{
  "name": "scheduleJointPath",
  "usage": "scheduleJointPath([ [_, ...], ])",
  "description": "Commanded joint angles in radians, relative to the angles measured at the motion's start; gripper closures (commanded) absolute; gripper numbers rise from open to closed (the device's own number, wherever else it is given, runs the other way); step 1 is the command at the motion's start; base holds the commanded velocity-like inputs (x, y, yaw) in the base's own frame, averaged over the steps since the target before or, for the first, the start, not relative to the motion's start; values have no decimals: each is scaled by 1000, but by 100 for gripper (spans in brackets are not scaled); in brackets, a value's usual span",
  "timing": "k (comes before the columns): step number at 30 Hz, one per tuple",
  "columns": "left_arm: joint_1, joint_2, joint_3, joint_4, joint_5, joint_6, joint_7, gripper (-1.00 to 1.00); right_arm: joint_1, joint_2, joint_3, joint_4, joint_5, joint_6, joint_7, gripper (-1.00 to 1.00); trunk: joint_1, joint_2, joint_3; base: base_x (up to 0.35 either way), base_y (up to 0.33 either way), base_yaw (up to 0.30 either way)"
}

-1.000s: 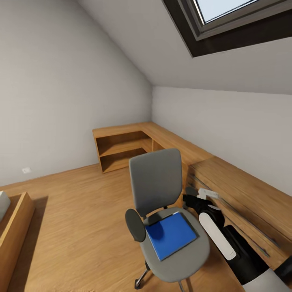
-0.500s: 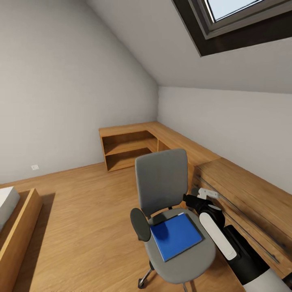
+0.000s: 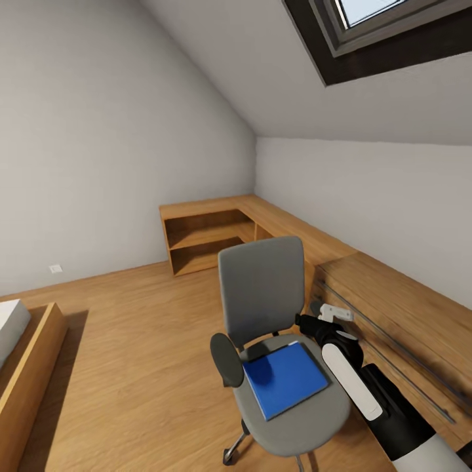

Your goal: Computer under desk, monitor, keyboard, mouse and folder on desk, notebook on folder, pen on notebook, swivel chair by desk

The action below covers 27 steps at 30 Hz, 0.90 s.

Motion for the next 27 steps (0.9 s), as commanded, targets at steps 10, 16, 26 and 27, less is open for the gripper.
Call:
scheduleJointPath([
  [10,0,-1,-3,3,10,-3,0,-100,-1,0,6,1,-6,2,-8,-100,38,-71,-32,0,0,0],
  [16,-1,-1,-3,3,10,-3,0,-100,-1,0,6,1,-6,2,-8,-100,61,-113,-51,0,0,0],
  [26,-1,-1,-3,3,10,-3,0,-100,-1,-1,8,1,-5,2,-5,-100,100,-183,-83,0,0,0],
  [27,-1,-1,-3,3,10,-3,0,-100,-1,-1,8,1,-5,2,-5,-100,104,-190,-86,0,0,0],
])
